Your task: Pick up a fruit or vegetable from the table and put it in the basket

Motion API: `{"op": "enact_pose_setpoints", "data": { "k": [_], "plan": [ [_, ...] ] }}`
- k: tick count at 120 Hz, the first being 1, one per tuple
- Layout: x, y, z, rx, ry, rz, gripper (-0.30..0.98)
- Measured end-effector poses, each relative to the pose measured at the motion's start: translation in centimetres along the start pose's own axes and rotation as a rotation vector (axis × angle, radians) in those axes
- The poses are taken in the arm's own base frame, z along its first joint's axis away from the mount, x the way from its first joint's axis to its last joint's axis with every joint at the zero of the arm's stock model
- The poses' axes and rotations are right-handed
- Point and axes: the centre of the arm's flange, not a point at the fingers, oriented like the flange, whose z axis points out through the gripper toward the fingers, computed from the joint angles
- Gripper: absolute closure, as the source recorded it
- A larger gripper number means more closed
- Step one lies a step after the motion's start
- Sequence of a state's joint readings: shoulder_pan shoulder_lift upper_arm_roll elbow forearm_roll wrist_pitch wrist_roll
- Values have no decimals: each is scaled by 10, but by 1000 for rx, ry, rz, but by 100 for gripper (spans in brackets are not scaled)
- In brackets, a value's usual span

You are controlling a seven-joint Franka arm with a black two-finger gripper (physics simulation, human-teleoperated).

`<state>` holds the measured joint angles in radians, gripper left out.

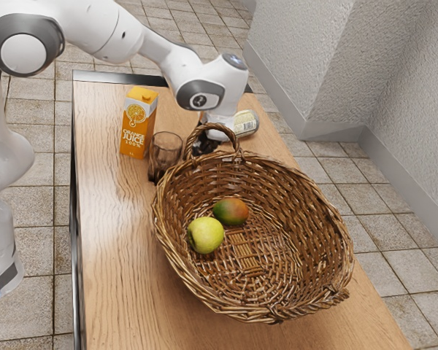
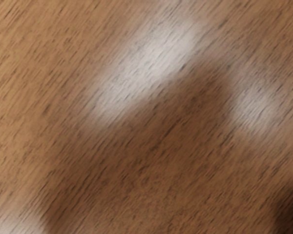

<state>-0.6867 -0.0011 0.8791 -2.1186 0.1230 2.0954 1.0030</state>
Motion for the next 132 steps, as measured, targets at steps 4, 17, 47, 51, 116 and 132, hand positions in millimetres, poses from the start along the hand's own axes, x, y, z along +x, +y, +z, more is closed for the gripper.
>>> {"op": "enact_pose_setpoints", "data": {
  "k": [4,17,47,51,116,132],
  "plan": [
    [1,1,0,0,0,3,2],
    [6,3,-1,2,2,12,2],
    [12,7,-3,2,7,27,2],
    [11,8,-3,1,8,27,2],
    [-92,-40,12,-21,-10,-189,3],
    [-95,-52,17,-28,-30,-218,3]
  ]
}}
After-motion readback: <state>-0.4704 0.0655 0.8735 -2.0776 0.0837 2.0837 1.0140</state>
